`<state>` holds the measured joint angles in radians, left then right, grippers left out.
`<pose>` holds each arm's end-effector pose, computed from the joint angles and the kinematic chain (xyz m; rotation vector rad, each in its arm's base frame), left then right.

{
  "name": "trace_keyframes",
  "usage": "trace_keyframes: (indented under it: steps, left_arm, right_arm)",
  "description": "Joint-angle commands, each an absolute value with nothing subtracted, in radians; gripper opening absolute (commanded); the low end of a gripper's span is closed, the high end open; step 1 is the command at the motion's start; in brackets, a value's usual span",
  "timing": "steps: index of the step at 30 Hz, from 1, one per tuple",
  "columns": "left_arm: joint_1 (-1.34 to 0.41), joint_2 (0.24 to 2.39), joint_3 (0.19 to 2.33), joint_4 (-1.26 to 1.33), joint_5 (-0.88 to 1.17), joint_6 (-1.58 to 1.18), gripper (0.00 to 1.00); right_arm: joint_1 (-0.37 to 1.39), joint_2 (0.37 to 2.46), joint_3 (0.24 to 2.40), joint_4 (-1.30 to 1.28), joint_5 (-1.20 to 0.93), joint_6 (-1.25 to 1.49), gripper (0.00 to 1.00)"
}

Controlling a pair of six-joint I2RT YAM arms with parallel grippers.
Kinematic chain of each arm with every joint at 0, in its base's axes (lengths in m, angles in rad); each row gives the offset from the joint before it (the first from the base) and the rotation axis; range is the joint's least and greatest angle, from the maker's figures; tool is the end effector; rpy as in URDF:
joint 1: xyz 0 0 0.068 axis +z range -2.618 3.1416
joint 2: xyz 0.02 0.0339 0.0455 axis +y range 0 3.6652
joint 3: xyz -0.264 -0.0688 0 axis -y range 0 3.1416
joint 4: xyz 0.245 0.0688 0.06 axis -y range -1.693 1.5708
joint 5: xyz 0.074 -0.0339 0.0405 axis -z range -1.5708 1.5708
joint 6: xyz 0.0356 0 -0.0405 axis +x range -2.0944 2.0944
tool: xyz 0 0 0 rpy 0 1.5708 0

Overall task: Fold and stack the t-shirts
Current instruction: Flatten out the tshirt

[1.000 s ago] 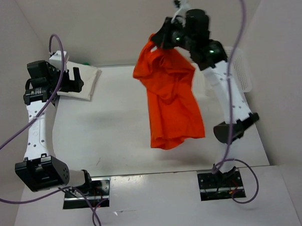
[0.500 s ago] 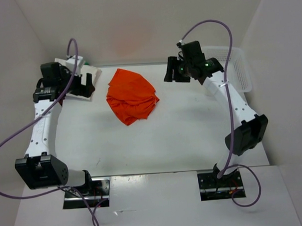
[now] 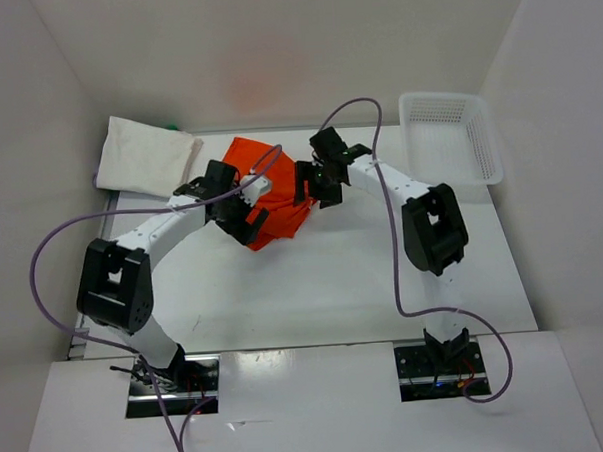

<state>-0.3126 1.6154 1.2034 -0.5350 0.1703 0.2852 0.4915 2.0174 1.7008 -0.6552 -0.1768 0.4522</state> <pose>0.3255 -0.1115 0.2456 0.8056 2.3798 -0.2254 0.3911 0.2165 0.2423 -0.1235 2.6256 0.5762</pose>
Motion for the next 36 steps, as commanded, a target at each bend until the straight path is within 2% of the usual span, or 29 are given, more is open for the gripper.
trace_keyframes:
  steps: [1,6,8,10,11,12,13,14,15,17,18,24,28,33,36]
  left_arm:
    - [-0.311,1.678,1.183,-0.401,0.077,0.247,1.0]
    - [-0.337,1.765,1.173,-0.342,0.1,0.222,1.0]
    - [-0.37,1.804,1.164,-0.299,0.006,0.222,1.0]
    - [-0.38,1.815,1.164,-0.278,-0.032,0.222,1.0]
    - [-0.38,1.83,1.164,-0.278,-0.032,0.222,0.96]
    - [-0.38,1.839,1.164,-0.278,-0.032,0.222,0.88]
    - [-0.391,1.848,1.164,-0.278,-0.032,0.222,0.77]
    - [-0.391,1.848,1.164,-0.278,-0.019,0.233,0.57]
    - [-0.4,1.861,1.164,-0.299,-0.005,0.233,0.46]
    - [-0.4,1.871,1.173,-0.308,-0.017,0.233,0.1]
    - [-0.4,1.871,1.173,-0.308,-0.017,0.233,0.0]
    - [-0.373,1.752,1.148,-0.359,-0.141,0.304,0.0]
    - [-0.282,1.53,1.138,-0.44,-0.176,0.402,0.0]
    - [-0.272,1.315,1.092,-0.564,-0.21,0.531,0.0]
    - [-0.272,1.273,1.083,-0.612,-0.264,0.554,0.0]
  right_arm:
    - [0.506,2.086,1.738,-0.575,-0.209,0.483,0.82]
    - [0.54,2.201,1.79,-0.566,-0.198,0.515,0.82]
    - [0.54,2.221,1.801,-0.566,-0.198,0.528,0.78]
    - [0.54,2.232,1.801,-0.536,-0.215,0.528,0.66]
    - [0.54,2.252,1.812,-0.535,-0.225,0.528,0.6]
    - [0.54,2.252,1.812,-0.535,-0.238,0.528,0.46]
    - [0.54,2.266,1.825,-0.535,-0.238,0.528,0.36]
    - [0.54,2.266,1.835,-0.546,-0.238,0.528,0.25]
    - [0.54,2.266,1.835,-0.546,-0.238,0.528,0.02]
    - [0.516,2.241,1.812,-0.557,-0.227,0.537,0.0]
    - [0.515,2.188,1.796,-0.557,-0.215,0.537,0.0]
    - [0.418,1.929,1.691,-0.666,-0.109,0.499,0.0]
    - [0.286,1.679,1.542,-0.742,-0.107,0.476,0.0]
    - [0.219,1.525,1.431,-0.853,-0.083,0.431,0.0]
    - [0.21,1.473,1.396,-0.908,-0.049,0.431,0.0]
